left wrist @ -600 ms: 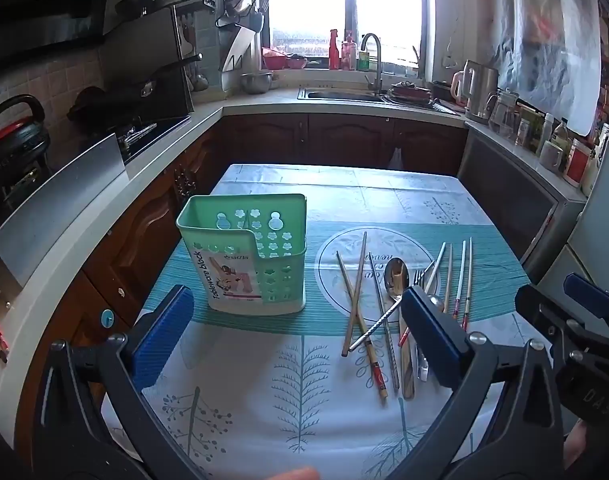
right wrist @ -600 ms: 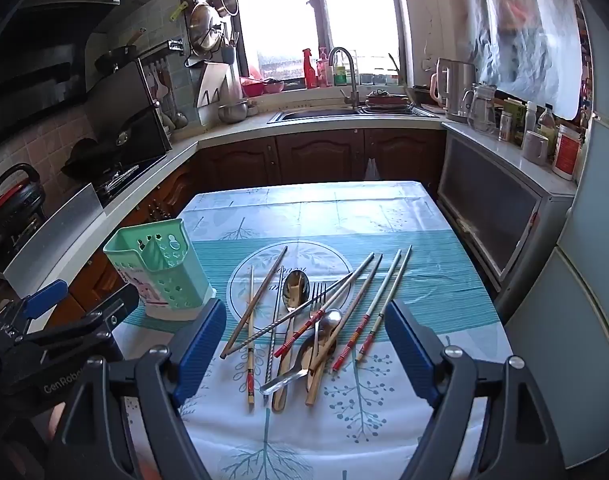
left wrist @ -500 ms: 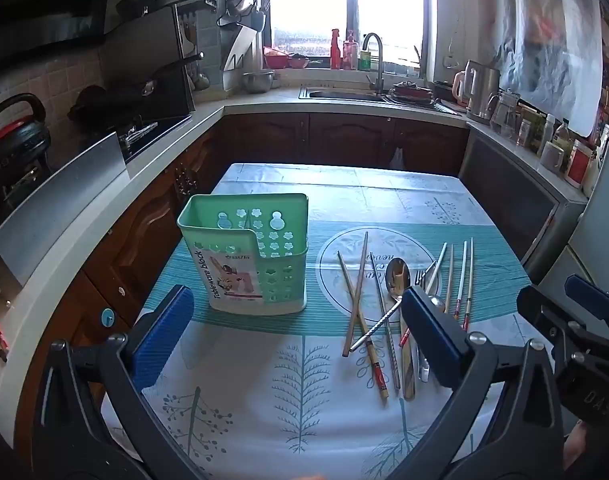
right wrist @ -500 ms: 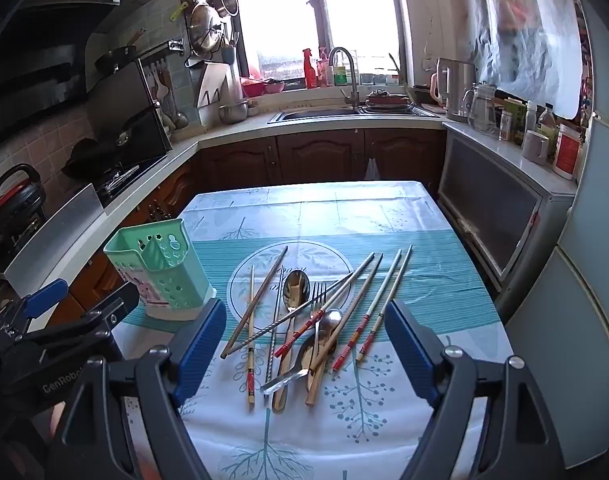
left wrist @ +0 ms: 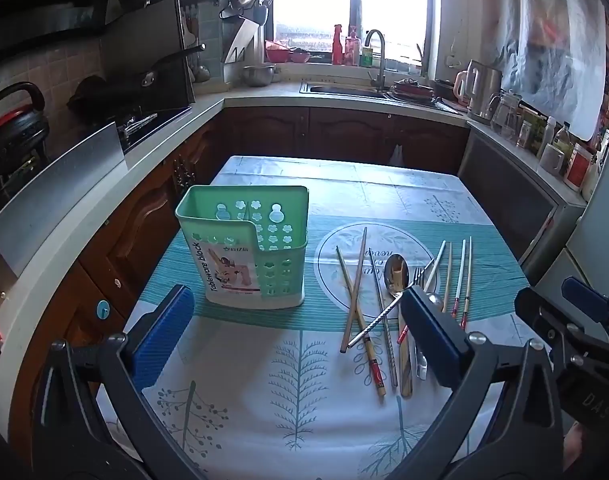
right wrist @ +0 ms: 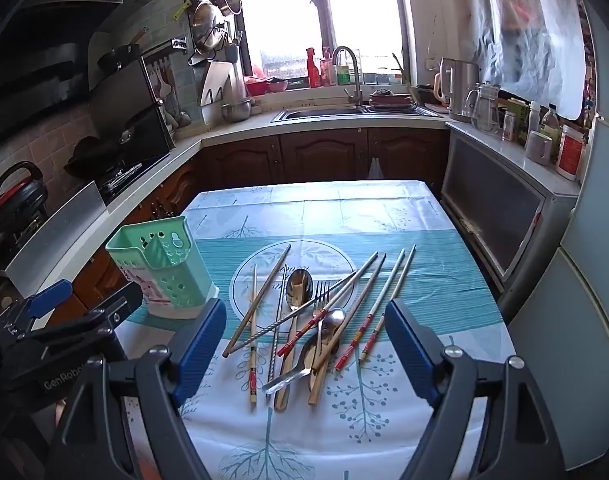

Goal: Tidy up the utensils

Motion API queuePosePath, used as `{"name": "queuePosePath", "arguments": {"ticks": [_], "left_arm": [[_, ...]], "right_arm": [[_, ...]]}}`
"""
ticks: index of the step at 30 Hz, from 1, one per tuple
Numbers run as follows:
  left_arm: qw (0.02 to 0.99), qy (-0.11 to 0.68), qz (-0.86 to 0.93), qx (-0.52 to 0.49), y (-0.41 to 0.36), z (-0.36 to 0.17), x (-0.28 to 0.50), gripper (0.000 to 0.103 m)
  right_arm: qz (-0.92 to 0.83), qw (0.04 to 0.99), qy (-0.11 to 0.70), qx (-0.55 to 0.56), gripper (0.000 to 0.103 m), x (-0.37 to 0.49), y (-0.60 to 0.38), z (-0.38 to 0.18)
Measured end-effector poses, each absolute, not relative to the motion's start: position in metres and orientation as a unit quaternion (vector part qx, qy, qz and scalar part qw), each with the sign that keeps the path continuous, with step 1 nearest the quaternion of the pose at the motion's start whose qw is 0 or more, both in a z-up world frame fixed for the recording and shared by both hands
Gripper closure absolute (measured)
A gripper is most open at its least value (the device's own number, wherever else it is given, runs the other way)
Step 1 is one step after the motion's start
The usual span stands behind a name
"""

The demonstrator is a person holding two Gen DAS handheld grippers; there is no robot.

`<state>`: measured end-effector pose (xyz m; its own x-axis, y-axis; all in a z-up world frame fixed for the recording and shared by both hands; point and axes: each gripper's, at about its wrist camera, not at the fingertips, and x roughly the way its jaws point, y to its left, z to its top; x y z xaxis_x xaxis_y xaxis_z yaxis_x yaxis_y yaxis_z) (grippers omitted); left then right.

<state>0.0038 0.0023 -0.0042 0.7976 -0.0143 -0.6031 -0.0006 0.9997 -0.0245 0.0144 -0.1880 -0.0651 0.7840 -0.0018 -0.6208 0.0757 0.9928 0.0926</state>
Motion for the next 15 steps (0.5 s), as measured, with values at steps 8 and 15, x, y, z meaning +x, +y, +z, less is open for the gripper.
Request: {"name": "queuePosePath", "arguments": {"ticks": [8,15], "left_arm": [[0.948,0.318,-0.004,-0.012,0.0031,-0.0046,0.0038,0.0],[0.949,0.314,-0.007,-0.005,-0.0011,-0.0028,0.0005,0.0]], "right_arm": [[-0.017,0.944,0.326,0.054,0.021,0.0135,-0.1859,-0.065],[-0.013,0.945,0.322,0.055,0.021,0.013,-0.1907,-0.0661]]}}
